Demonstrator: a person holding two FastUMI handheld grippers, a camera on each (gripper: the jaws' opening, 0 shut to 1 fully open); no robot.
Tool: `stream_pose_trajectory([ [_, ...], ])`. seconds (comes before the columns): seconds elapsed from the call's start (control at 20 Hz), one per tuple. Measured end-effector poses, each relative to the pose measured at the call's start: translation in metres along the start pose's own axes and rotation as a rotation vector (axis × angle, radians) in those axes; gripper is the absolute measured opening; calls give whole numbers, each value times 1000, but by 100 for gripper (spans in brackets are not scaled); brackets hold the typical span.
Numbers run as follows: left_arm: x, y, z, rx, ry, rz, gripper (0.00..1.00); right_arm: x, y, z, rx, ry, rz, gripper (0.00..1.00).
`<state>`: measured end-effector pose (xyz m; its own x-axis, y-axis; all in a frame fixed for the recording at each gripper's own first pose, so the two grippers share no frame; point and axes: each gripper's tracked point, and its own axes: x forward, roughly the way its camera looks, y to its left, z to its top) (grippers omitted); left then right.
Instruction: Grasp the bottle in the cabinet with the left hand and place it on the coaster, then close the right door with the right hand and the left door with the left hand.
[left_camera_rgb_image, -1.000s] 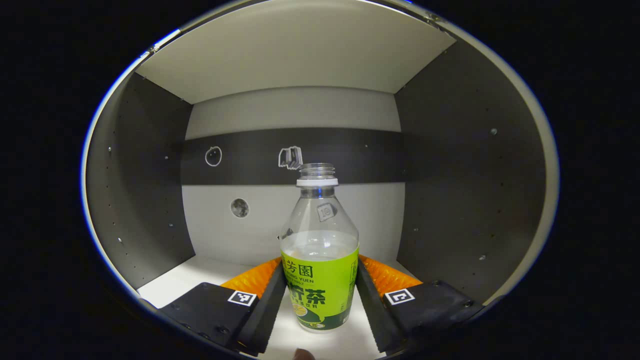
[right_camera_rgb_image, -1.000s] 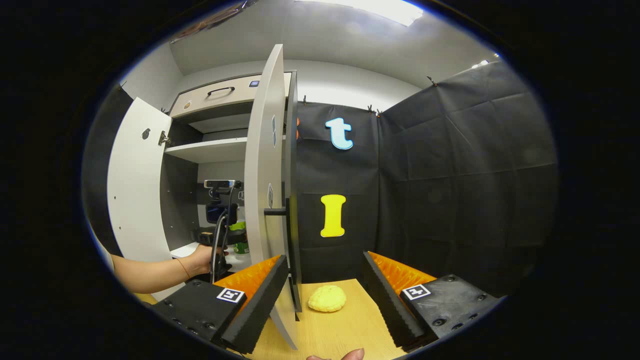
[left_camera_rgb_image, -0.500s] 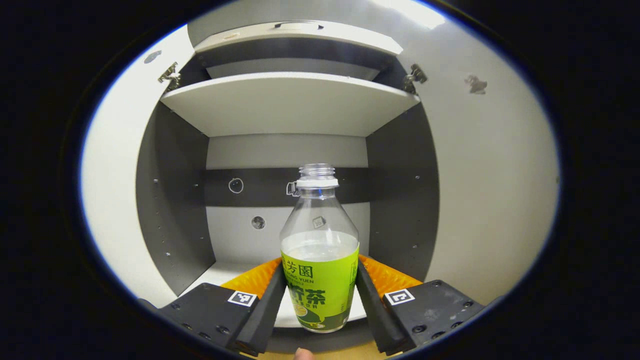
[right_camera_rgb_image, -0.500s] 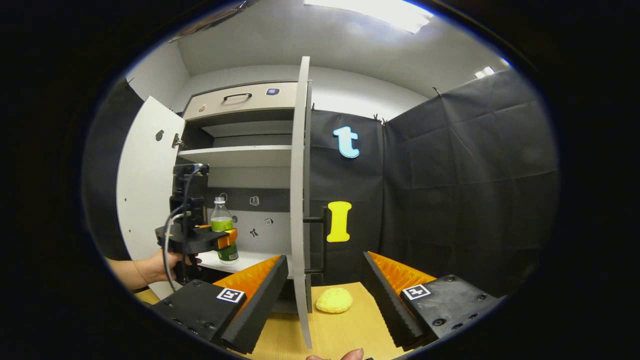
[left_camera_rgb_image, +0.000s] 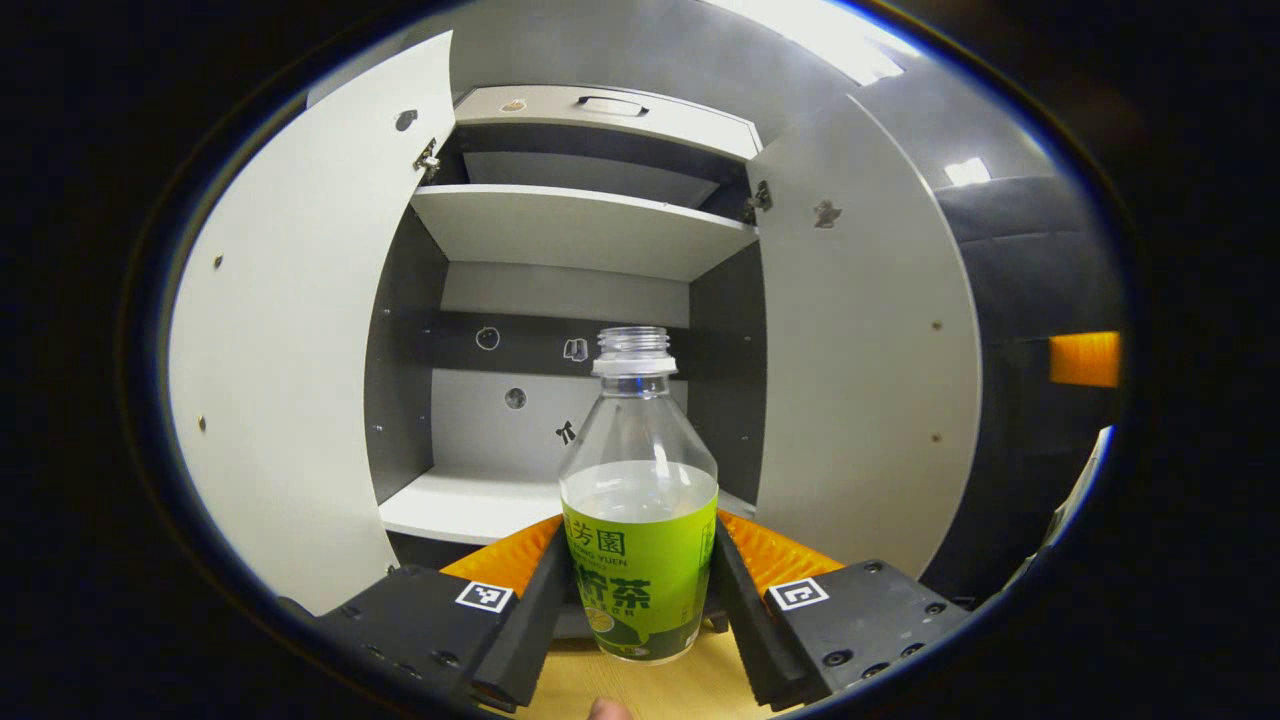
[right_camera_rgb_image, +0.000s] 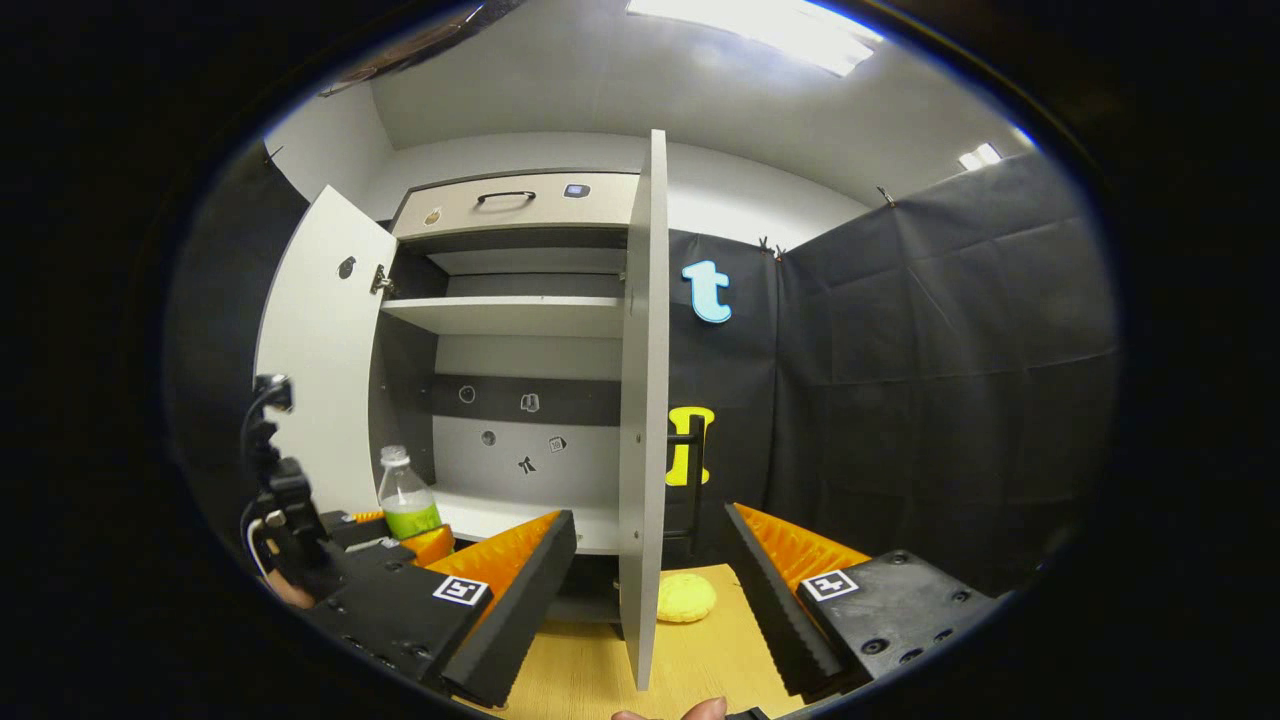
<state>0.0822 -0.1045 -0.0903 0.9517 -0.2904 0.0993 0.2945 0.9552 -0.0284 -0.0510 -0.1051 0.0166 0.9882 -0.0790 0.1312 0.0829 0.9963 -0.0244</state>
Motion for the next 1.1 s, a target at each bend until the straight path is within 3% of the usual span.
stream_pose_trajectory([
  [0.2, -49, -1, -48, 52, 24, 10, 78, -8, 8, 0, 17, -6, -5, 98],
  [0.45, -88, 0, -113, -1, 61, 7, 78, -10, 14, 3, 26, -11, -9, 98],
  [0.7, -105, -8, -184, 45, 124, -48, 78, -6, 23, -2, 32, 5, 18, 98],
  [1.1, -112, -19, -257, 13, 173, -108, 78, 2, 14, -15, 22, 79, 6, 98],
])
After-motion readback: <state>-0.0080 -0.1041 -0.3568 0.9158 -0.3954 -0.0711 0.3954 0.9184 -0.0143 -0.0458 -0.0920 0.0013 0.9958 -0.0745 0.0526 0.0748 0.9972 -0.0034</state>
